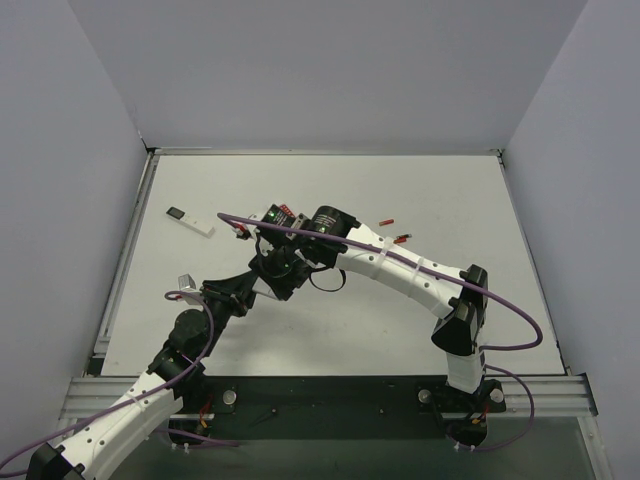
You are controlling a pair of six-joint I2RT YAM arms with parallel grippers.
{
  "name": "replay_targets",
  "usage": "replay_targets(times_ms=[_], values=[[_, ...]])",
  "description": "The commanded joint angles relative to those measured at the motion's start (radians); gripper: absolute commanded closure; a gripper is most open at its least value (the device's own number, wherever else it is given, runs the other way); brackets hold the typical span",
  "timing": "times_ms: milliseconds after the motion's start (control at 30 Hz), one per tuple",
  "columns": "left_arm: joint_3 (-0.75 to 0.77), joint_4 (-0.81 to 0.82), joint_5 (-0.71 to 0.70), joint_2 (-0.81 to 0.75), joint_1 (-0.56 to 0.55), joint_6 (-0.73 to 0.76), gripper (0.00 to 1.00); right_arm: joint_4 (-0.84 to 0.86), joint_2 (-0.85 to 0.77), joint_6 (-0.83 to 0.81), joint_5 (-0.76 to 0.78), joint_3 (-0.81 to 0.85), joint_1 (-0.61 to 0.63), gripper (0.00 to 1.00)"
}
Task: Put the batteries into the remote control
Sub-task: Load the battery cover into the remote control.
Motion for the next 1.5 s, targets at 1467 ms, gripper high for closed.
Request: replay_targets(times_ms=[1467], values=[[-0.073,0.42,0.025,0.096,-0.014,0.028,1.0,-0.072,0.049,0.071,0.093,0.031,-0.026,0.5]])
